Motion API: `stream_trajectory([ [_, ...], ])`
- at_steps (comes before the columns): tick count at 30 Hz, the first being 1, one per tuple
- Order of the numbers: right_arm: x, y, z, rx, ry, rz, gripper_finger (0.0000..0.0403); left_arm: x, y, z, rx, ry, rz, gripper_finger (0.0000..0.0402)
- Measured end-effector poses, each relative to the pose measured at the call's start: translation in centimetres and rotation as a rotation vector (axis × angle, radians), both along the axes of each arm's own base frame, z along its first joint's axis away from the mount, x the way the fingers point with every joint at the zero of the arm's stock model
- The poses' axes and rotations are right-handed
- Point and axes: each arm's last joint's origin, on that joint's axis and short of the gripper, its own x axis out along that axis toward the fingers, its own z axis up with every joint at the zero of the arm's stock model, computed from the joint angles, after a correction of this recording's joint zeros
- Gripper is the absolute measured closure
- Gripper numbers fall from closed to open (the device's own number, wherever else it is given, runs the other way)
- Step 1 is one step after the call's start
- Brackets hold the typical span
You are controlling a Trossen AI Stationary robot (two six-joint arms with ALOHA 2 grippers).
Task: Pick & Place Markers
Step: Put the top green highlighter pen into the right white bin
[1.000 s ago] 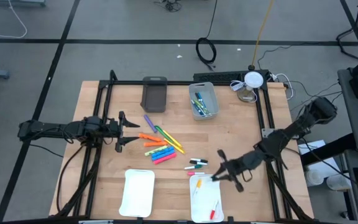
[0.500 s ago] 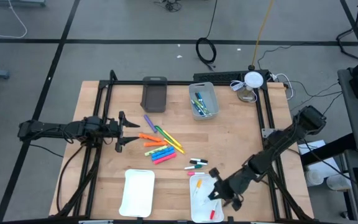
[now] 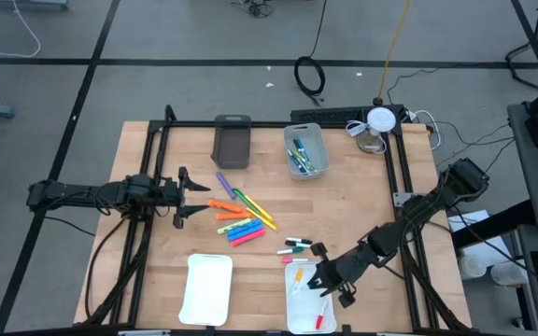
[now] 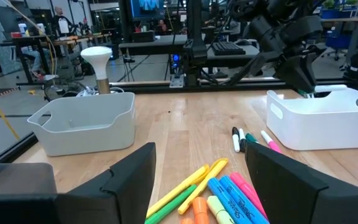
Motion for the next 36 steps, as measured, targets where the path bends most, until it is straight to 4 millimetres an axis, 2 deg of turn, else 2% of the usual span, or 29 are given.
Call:
stream_trajectory([
  [25,0.03,0.1,0.11,0.039,0.008,-0.005,0.0354,0.0,0.0,0.0,0.0,0.0,0.0,0.0151],
  [36,0.19,0.44,0.6,0.101,-0.021,0.045,0.0292,0.0,0.0,0.0,0.0,0.0,0.0,0.0151],
])
